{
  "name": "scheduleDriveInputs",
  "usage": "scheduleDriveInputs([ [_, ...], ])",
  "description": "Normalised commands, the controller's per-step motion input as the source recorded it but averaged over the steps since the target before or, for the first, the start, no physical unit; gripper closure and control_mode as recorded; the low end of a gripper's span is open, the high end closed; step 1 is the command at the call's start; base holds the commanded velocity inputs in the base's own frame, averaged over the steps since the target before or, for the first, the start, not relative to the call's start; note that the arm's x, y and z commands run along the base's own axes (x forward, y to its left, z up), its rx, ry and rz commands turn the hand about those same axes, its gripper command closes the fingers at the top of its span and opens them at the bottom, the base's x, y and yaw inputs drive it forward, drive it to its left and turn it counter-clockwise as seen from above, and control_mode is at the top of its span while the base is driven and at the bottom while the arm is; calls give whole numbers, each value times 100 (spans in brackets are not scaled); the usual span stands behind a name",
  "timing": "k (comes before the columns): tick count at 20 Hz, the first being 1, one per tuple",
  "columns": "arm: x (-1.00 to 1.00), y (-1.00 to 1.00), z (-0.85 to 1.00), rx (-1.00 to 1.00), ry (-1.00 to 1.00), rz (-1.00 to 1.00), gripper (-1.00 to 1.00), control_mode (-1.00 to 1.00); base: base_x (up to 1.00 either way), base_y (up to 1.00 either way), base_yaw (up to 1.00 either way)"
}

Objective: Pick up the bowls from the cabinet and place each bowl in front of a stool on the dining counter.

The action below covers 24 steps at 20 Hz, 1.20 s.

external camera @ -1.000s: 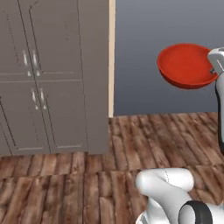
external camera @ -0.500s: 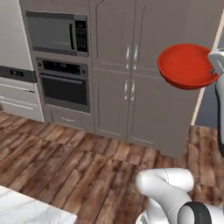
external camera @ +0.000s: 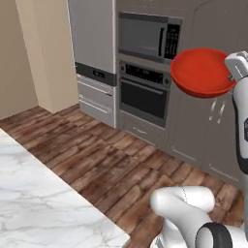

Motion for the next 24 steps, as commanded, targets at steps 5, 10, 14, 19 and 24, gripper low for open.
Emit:
scheduleDriveInputs([
  [5, 0, 0, 0, 0, 0, 0, 100, 100, 100, -25, 31],
  [10, 0, 0, 0, 0, 0, 0, 100, 100, 100, -20, 25],
  [14, 0, 0, 0, 0, 0, 0, 100, 100, 100, 33, 19],
  [19, 0, 0, 0, 0, 0, 0, 100, 100, 100, 69, 20],
  [24, 0, 0, 0, 0, 0, 0, 100, 100, 100, 16, 59],
])
